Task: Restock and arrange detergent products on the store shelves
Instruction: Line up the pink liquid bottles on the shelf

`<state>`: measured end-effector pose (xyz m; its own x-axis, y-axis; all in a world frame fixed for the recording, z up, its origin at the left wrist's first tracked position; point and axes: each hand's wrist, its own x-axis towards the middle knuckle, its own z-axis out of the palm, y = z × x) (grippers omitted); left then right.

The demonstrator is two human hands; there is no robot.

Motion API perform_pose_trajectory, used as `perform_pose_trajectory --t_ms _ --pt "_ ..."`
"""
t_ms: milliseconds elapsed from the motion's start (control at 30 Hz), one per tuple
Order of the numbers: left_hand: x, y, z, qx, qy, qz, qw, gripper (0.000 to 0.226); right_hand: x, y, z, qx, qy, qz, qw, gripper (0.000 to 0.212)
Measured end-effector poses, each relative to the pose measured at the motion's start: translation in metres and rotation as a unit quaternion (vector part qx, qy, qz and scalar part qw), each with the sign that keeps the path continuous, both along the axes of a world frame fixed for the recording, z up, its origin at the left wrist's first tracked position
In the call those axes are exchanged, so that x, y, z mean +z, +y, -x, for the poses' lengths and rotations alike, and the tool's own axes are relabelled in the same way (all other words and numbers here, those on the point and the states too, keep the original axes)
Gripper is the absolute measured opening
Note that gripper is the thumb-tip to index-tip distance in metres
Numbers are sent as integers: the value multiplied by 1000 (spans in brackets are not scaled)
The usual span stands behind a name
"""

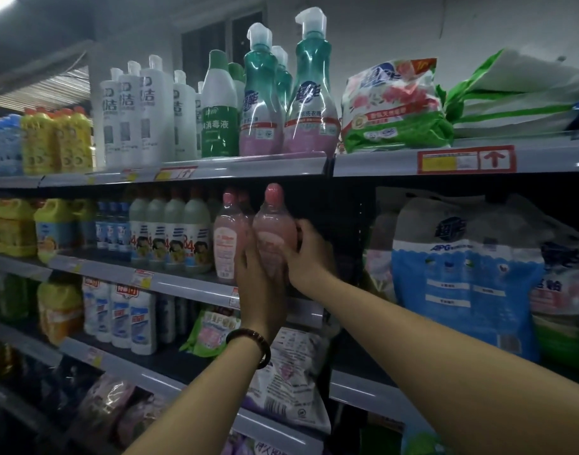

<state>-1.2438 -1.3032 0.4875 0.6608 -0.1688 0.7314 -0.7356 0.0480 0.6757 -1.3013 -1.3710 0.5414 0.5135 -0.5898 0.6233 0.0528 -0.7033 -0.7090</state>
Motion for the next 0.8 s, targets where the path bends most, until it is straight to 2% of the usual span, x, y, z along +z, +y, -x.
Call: perform_pose_trajectory --t_ms 100,200,433,567,700,800 --pt "-8 -6 -14 7 -15 -2 1000 75 -3 -4 -19 -25 -2 -12 1000 39" --pt "-14 -12 -26 20 -1 -43 999 78 -5 -8 -29 -27 1 -2 1000 33" --pt "-23 -17 -32 27 7 -56 998 74 -8 -10 -29 -30 28 9 999 46" --pt "-21 -15 -15 48 22 -24 998 59 -5 -11 -13 -18 82 3 996 41" --pt "-16 -11 19 94 21 -53 994 58 -3 -12 22 -43 135 26 990 43" --pt "-12 -12 49 47 -10 -57 997 42 0 -14 62 -61 187 56 979 51"
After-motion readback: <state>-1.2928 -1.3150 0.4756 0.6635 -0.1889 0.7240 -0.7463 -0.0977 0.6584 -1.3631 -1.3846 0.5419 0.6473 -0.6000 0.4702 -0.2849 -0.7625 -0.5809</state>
